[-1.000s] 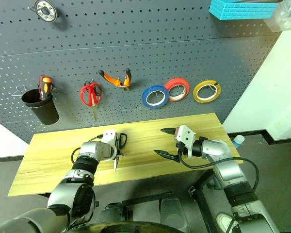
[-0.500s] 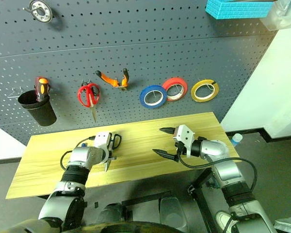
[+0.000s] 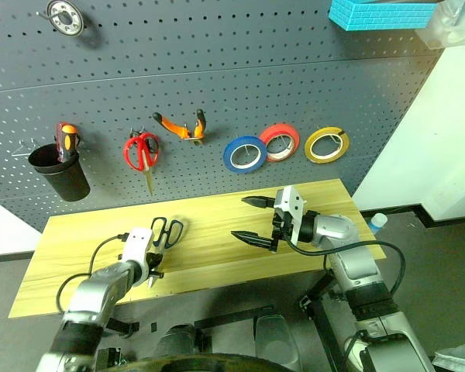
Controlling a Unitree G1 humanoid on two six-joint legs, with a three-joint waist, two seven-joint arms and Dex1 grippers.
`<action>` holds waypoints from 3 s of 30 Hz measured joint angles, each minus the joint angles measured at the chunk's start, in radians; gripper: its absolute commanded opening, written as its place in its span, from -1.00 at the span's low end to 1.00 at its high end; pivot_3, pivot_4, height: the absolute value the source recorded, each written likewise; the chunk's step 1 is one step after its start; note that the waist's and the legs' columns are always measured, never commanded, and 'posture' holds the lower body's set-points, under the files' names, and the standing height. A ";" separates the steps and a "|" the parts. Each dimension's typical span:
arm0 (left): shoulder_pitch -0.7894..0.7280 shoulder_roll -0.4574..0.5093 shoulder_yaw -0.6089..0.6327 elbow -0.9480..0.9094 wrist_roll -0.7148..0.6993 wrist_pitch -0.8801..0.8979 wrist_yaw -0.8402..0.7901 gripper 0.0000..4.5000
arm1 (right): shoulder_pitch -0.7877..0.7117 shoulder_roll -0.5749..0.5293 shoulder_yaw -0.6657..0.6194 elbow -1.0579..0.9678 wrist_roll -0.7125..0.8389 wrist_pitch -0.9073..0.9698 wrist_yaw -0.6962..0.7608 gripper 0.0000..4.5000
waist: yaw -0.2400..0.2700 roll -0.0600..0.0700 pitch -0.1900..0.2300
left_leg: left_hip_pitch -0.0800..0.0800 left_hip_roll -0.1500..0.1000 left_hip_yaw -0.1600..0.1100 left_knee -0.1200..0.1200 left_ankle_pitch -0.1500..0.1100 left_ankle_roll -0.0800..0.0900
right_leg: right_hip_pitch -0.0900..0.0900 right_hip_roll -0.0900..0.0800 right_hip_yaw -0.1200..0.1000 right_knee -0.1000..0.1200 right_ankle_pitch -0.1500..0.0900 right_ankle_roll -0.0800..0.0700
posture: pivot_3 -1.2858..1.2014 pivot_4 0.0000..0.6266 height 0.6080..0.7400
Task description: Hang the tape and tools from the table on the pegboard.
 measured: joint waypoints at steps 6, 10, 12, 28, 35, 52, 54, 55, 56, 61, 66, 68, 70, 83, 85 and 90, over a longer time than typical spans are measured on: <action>0.075 0.007 0.091 -0.108 -0.085 -0.350 -0.111 -0.69 | -0.020 0.023 0.001 -0.019 0.005 0.012 0.005 1.00 | -0.003 0.003 -0.001 | -0.011 0.001 0.000 0.002 -0.001 0.000 | 0.000 -0.002 -0.004 -0.017 0.000 0.000 | -0.02 -1.00 0.97; 0.041 0.000 0.144 -0.134 -0.167 -0.473 -0.175 -0.69 | -0.030 0.041 0.002 -0.019 0.003 0.012 0.006 1.00 | 0.014 0.003 -0.002 | -0.014 -0.003 0.002 0.002 0.001 0.002 | -0.003 -0.004 0.000 -0.015 0.006 0.007 | -0.02 -1.00 0.97; 0.009 0.001 0.149 -0.140 -0.178 -0.517 -0.193 -0.69 | -0.044 0.048 0.004 -0.019 0.002 0.012 0.006 1.00 | 0.026 0.003 -0.002 | -0.014 -0.002 0.002 0.000 0.001 0.002 | -0.006 -0.003 0.000 -0.012 0.006 0.005 | -0.02 -1.00 0.97; -0.176 0.010 0.163 -0.018 -0.189 -0.579 -0.199 -0.69 | -0.071 0.046 -0.038 -0.105 0.118 0.143 0.007 1.00 | 0.043 0.005 -0.003 | -0.010 -0.001 0.002 0.003 0.001 0.002 | -0.001 -0.001 0.000 -0.012 0.007 0.007 | -0.05 -1.00 0.97; -0.190 -0.013 0.160 0.020 -0.213 -0.573 -0.215 -0.69 | -0.089 0.042 -0.058 -0.158 0.159 0.197 0.007 1.00 | 0.045 0.004 -0.003 | -0.010 -0.001 0.002 0.004 0.001 0.002 | 0.000 -0.001 0.000 -0.012 0.007 0.008 | -0.05 -1.00 0.97; -0.273 -0.015 0.154 0.194 -0.214 -0.545 -0.237 -0.69 | -0.085 0.040 -0.057 -0.158 0.128 0.188 0.005 1.00 | 0.045 0.005 -0.004 | -0.010 -0.001 0.002 0.003 0.001 0.002 | 0.000 -0.001 0.000 -0.012 0.007 0.008 | -0.05 -1.00 0.97; -0.284 -0.012 0.146 0.218 -0.208 -0.542 -0.240 -0.69 | -0.084 0.040 -0.057 -0.158 0.125 0.187 0.004 1.00 | 0.044 0.005 -0.004 | -0.010 -0.001 0.002 0.003 0.001 0.002 | 0.000 -0.001 0.001 -0.012 0.007 0.008 | -0.05 -1.00 0.97; -0.289 -0.011 0.140 0.231 -0.207 -0.540 -0.245 -0.69 | -0.083 0.040 -0.057 -0.158 0.122 0.187 0.004 1.00 | 0.044 0.005 -0.004 | -0.010 -0.001 0.002 0.003 0.001 0.002 | 0.000 -0.001 0.001 -0.012 0.007 0.008 | -0.06 -1.00 0.97; -0.289 -0.011 0.136 0.236 -0.207 -0.538 -0.249 -0.57 | -0.083 0.040 -0.057 -0.158 0.120 0.187 0.003 1.00 | 0.043 0.005 -0.004 | -0.010 -0.001 0.002 0.003 0.001 0.002 | 0.000 -0.001 0.001 -0.012 0.007 0.008 | -0.06 -1.00 0.97; -0.294 -0.009 0.134 0.242 -0.207 -0.530 -0.251 0.09 | -0.078 0.040 -0.057 -0.158 0.112 0.178 -0.002 1.00 | 0.044 0.005 -0.004 | -0.010 -0.001 0.002 0.003 0.001 0.002 | 0.000 -0.001 0.001 -0.012 0.007 0.008 | -0.06 -1.00 0.97; -0.282 0.005 0.129 0.232 -0.187 -0.512 -0.238 0.38 | -0.074 0.040 -0.057 -0.158 0.110 0.167 -0.006 1.00 | 0.043 0.005 -0.004 | -0.009 -0.001 0.002 0.003 0.001 0.002 | 0.000 -0.001 0.001 -0.012 0.007 0.008 | -0.06 -1.00 0.97; -0.258 0.011 0.130 0.207 -0.190 -0.484 -0.234 0.38 | -0.071 0.040 -0.057 -0.158 0.105 0.163 -0.009 1.00 | 0.042 0.005 -0.004 | -0.009 -0.001 0.002 0.003 0.001 0.002 | 0.000 -0.001 0.001 -0.012 0.007 0.008 | -0.06 -1.00 0.97; -0.219 0.029 0.138 0.162 -0.211 -0.406 -0.223 0.38 | -0.071 0.039 -0.053 -0.153 0.076 0.144 -0.017 1.00 | 0.040 0.005 -0.004 | -0.009 -0.001 0.002 0.003 0.001 0.002 | 0.000 -0.001 0.001 -0.012 0.007 0.008 | -0.05 -1.00 0.97; -0.250 0.125 0.203 0.352 -0.183 0.099 -0.009 0.99 | -0.053 0.049 -0.006 -0.075 -0.021 0.071 -0.032 1.00 | 0.046 0.005 -0.004 | -0.001 -0.001 0.002 0.003 0.001 0.002 | 0.006 -0.001 0.001 -0.011 0.007 0.008 | -0.02 -1.00 0.97; -0.299 0.133 0.196 0.429 -0.167 0.126 -0.006 0.99 | -0.049 0.049 -0.005 -0.074 -0.025 0.070 -0.031 1.00 | 0.045 0.004 -0.004 | -0.001 -0.001 0.002 0.002 0.001 0.002 | 0.006 -0.001 0.001 -0.010 0.007 0.008 | -0.03 -1.00 0.97; -0.427 0.143 0.159 0.625 -0.116 0.138 -0.001 0.99 | -0.027 0.034 0.009 -0.067 -0.053 0.025 -0.008 1.00 | 0.045 0.004 -0.004 | 0.000 -0.001 0.002 0.001 0.001 0.002 | 0.006 -0.001 0.001 -0.011 0.007 0.008 | -0.04 -1.00 0.97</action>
